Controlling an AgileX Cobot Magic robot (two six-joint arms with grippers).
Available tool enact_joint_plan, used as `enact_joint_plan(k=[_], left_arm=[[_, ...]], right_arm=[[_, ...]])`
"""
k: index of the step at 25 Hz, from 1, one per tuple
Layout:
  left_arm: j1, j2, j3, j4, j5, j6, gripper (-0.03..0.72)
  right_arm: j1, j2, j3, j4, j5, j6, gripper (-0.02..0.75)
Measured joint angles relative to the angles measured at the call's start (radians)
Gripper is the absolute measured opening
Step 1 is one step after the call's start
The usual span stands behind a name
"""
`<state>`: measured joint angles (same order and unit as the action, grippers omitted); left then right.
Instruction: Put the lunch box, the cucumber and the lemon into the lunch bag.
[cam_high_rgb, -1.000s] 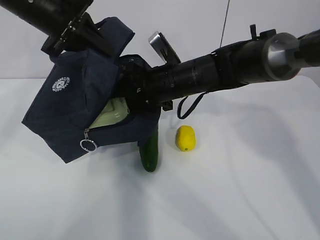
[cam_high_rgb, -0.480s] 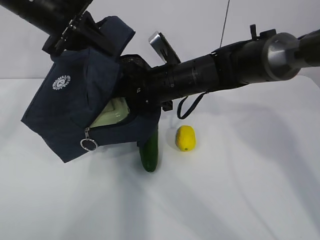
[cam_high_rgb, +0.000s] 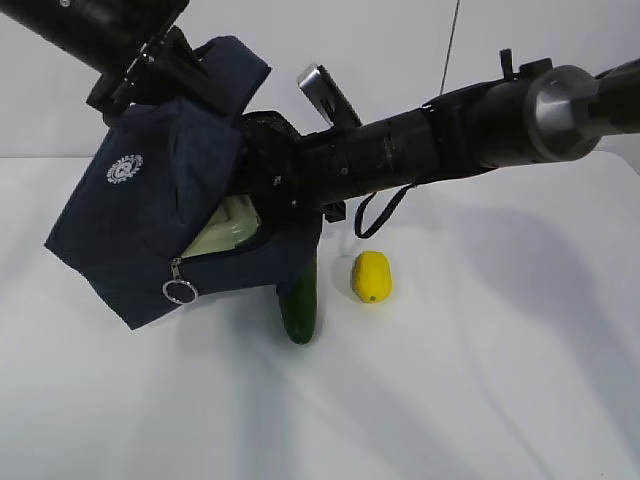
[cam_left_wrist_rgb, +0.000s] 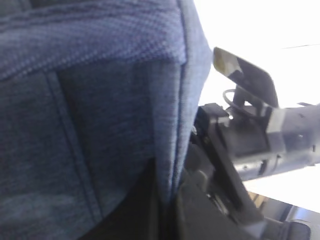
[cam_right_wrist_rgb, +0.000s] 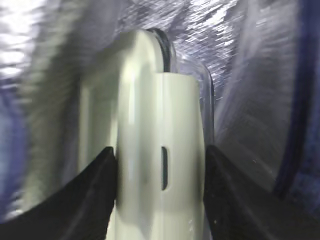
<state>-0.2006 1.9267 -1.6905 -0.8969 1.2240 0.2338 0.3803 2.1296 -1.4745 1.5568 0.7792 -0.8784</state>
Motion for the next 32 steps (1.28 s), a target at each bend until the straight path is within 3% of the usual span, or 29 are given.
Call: enact_joint_plan(k=[23, 32], left_arm=[[0.001, 0.095, 0.000, -0.056, -0.008, 0.046, -0.004], [0.002, 0.104, 0.000, -0.049, -0.015, 0.051, -0.004]], right_arm=[[0.000, 0.020, 0.000, -0.041, -0.043, 0.000, 0.384], [0.000, 0.021, -0.010, -0.032, -0.017, 0.000, 0.438]])
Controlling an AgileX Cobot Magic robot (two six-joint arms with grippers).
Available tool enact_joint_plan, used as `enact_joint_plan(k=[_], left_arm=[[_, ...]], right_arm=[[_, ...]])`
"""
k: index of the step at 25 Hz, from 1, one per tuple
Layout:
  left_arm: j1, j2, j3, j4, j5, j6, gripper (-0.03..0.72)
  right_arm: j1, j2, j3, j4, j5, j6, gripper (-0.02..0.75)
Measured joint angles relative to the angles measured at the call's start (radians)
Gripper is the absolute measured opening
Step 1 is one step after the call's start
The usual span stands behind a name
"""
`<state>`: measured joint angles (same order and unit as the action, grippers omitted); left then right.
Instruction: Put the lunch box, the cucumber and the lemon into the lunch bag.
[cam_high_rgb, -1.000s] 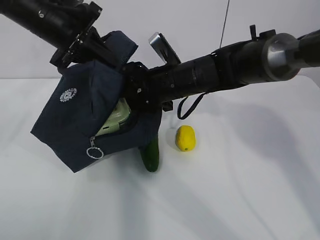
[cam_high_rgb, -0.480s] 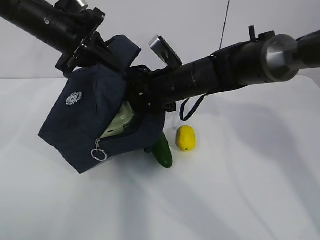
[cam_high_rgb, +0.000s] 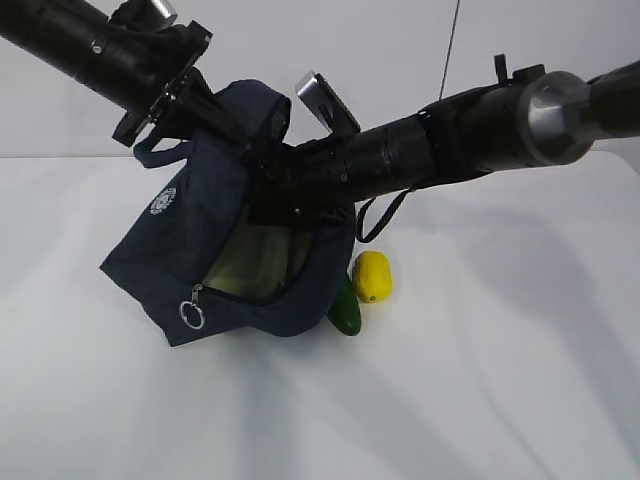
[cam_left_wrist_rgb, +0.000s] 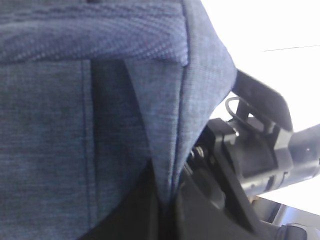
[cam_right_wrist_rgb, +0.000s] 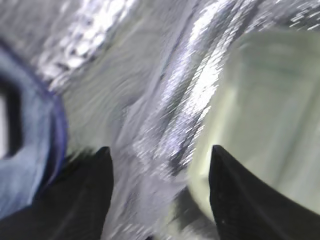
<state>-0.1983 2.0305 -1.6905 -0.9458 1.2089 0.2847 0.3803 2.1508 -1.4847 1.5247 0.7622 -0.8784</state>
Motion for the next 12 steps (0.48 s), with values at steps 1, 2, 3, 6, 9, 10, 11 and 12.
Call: enact_joint_plan(k=[1, 2, 3, 6, 9, 10, 11, 12], left_arm=[[0.000, 0.000, 0.000, -0.005, 0.000, 0.000, -0.004], [0.000, 0.000, 0.000, -0.008, 0.000, 0.000, -0.004], [0.000, 0.000, 0.000, -0.010, 0.000, 0.000, -0.004], [0.000, 0.000, 0.000, -0.010, 0.000, 0.001, -0.004], [0.007, 0.000, 0.000, -0.010, 0.000, 0.001, -0.004], [0.011, 0.000, 0.000, -0.012, 0.000, -0.003, -0.004], [0.016, 0.000, 0.000, -0.012, 0.000, -0.005, -0.005], [0.020, 0.000, 0.000, -0.014, 0.000, -0.008, -0.005]], right_arm=[[0.000, 0.000, 0.000, 0.000, 0.000, 0.000, 0.440], [0.000, 0.000, 0.000, 0.002, 0.000, 0.000, 0.440], [0.000, 0.000, 0.000, 0.002, 0.005, 0.000, 0.442], [0.000, 0.000, 0.000, 0.002, 0.033, 0.003, 0.442], [0.000, 0.000, 0.000, 0.002, 0.070, 0.003, 0.442], [0.000, 0.000, 0.000, 0.002, 0.084, 0.003, 0.442], [0.000, -0.002, 0.000, 0.002, 0.098, 0.003, 0.441], [-0.002, -0.004, 0.000, -0.001, 0.109, 0.003, 0.442]])
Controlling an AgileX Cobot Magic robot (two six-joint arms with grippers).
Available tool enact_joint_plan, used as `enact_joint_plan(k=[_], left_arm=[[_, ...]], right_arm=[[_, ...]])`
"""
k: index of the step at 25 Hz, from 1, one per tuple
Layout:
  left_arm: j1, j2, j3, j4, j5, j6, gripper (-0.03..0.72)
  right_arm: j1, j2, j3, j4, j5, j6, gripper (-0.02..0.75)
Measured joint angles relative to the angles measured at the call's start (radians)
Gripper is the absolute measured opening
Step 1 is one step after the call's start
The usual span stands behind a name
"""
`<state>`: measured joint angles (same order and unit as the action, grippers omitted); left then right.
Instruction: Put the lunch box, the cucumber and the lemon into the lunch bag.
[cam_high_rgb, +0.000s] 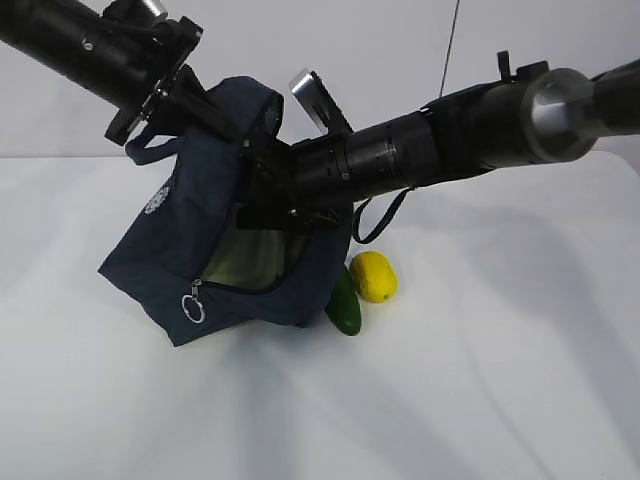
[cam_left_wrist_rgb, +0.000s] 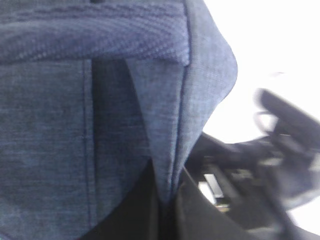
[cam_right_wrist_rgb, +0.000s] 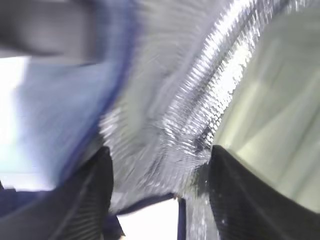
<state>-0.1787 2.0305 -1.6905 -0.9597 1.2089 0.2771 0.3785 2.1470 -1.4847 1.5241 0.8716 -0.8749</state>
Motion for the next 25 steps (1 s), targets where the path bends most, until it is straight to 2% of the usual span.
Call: enact_joint_plan(k=[7, 11, 25], left_arm=[[0.037, 0.000, 0.000, 0.005, 0.000, -0.022, -0.005], [0.054, 0.000, 0.000, 0.029, 0.000, -0.037, -0.005], [0.067, 0.000, -0.002, 0.315, 0.000, -0.101, -0.006]], right_arm=[[-0.028, -0.041, -0.007, -0.067, 0.040, 0.000, 0.442], [-0.034, -0.062, -0.046, -0.159, 0.055, 0.022, 0.442], [-0.034, -0.075, -0.332, -0.728, 0.251, 0.349, 0.442]])
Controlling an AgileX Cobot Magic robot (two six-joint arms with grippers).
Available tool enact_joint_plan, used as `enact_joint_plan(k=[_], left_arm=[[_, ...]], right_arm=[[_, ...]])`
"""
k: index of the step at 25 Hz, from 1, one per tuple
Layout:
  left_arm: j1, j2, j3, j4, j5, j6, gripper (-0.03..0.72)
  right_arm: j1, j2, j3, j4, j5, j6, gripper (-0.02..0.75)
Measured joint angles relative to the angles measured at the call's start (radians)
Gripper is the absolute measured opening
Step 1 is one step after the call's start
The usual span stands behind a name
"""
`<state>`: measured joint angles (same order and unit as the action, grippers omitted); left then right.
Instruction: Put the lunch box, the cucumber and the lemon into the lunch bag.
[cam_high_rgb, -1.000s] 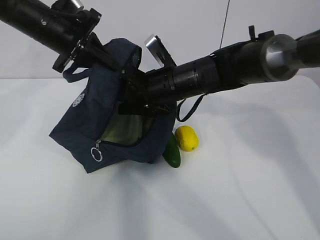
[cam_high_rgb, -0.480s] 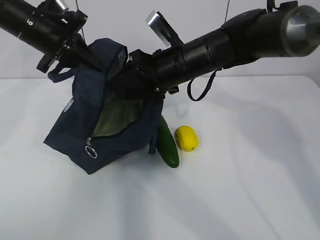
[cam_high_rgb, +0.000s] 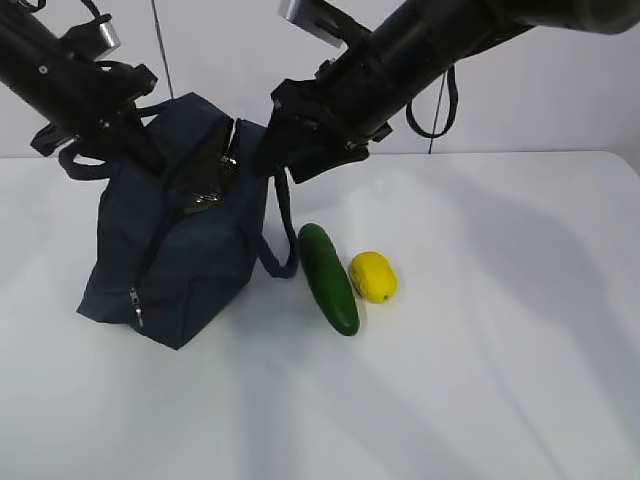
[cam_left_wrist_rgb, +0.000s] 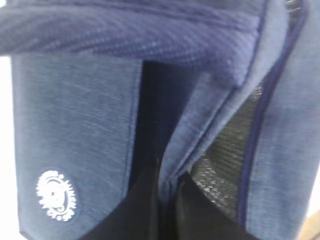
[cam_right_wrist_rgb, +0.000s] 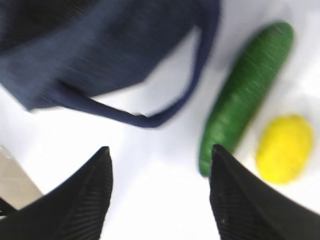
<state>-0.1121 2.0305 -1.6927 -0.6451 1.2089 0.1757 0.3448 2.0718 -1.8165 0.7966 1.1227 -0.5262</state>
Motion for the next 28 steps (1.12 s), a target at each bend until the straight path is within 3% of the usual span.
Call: enact_joint_plan(k=[9, 23, 28], left_arm=[[0.000, 0.000, -0.006, 0.072, 0.000, -0.010, -0.006], [0.000, 0.000, -0.006, 0.076, 0.000, -0.010, -0.003], [0.000, 0.000, -0.006, 0.088, 0.000, -0.010, -0.001]], right_arm=[[0.006, -0.002, -0.044, -0.339, 0.094, 0.200, 0.442], [0.036, 0.084, -0.047, -0.394, 0.031, 0.284, 0.444], [0.036, 0.133, -0.051, -0.398, -0.004, 0.298, 0.505]])
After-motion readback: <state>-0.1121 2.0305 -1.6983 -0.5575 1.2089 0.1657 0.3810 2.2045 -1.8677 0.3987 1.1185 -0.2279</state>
